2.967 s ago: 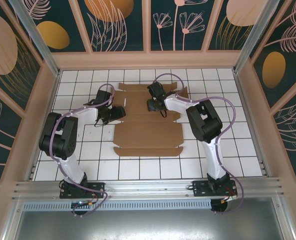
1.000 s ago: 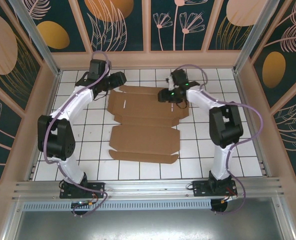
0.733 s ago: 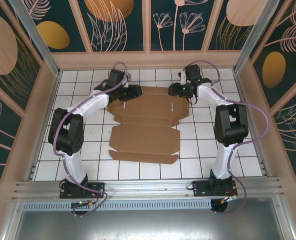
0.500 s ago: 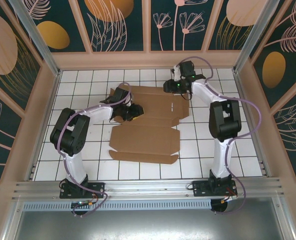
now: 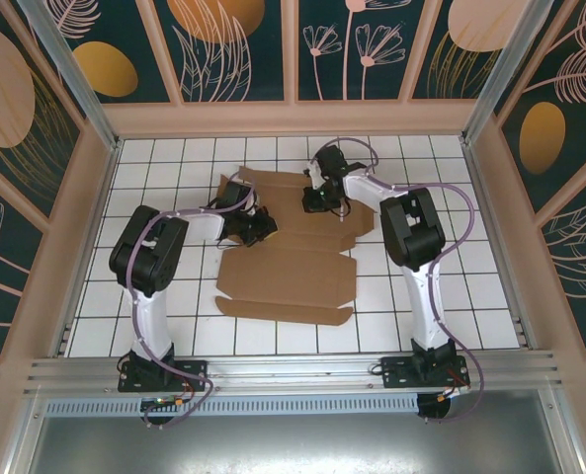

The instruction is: Fold the paper box

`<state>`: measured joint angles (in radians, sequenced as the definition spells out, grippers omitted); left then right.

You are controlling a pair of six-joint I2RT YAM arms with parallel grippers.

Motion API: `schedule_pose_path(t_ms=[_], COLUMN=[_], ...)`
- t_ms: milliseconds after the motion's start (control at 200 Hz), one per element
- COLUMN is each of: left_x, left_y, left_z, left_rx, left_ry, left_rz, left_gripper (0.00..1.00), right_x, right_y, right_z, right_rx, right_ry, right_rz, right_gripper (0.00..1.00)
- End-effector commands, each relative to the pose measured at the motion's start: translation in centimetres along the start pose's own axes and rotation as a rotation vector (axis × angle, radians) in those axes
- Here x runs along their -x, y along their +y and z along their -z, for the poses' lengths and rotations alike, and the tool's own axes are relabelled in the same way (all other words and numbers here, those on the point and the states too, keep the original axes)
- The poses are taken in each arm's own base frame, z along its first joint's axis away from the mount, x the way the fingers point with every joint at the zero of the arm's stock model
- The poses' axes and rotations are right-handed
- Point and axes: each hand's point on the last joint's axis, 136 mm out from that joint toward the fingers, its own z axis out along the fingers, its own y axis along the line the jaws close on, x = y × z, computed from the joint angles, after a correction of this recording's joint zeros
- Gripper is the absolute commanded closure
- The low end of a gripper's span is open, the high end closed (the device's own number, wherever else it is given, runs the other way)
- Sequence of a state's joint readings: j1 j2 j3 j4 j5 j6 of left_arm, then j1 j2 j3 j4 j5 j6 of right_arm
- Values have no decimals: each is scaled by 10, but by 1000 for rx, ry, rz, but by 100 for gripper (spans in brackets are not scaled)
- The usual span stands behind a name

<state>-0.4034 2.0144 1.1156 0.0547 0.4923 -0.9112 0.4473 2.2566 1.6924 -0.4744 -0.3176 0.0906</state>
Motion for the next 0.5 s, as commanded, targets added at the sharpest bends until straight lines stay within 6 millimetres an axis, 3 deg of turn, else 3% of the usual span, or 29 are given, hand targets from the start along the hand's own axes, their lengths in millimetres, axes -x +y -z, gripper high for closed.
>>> schedule_pose_path(t_ms=[0, 215, 335, 495], left_x=[22, 49, 68, 74], left_y=[4, 12, 3, -17], left_z=[-5, -18, -24, -29], left_rx=[31, 146, 166, 155], left_ry=[-37, -42, -53, -37], left_rz=[1, -18, -63, -129], left_gripper=[100, 100, 100, 99], right_x=[-13, -41, -60, -77], right_y=[-27, -36, -14, 17], right_z=[14, 24, 29, 33], right_rx=[-157, -177, -114, -26], right_ry=[12, 24, 27, 31], right_rz=[-6, -87, -122, -121], right_gripper=[100, 100, 100, 91])
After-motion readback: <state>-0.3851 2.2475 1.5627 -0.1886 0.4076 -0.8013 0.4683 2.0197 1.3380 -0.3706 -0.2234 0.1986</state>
